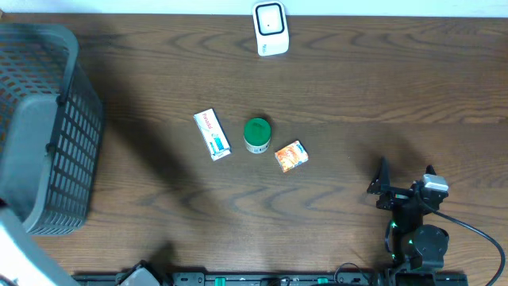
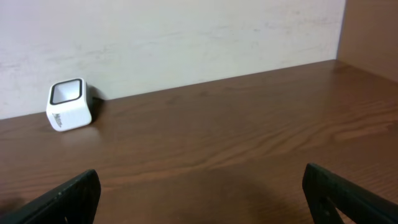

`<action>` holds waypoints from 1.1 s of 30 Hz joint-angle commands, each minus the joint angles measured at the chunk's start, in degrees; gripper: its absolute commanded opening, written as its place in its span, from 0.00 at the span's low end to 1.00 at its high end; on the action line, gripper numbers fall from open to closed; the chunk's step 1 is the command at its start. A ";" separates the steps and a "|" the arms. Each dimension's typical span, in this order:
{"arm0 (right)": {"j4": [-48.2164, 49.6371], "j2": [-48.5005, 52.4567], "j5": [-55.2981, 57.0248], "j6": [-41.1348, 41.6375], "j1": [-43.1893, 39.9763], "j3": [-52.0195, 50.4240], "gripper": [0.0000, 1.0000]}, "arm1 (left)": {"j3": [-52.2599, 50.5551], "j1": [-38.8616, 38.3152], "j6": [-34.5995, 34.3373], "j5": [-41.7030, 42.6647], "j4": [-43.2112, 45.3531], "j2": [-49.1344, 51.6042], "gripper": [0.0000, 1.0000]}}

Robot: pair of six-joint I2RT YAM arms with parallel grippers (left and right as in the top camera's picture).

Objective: Scan the item barcode
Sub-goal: 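Lift the TOP bar out and carry it toward the scanner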

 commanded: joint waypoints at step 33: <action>-0.13 -0.15 0.28 -0.63 -0.17 -0.07 0.99 | -18.91 -77.07 36.46 16.15 -5.75 34.99 0.07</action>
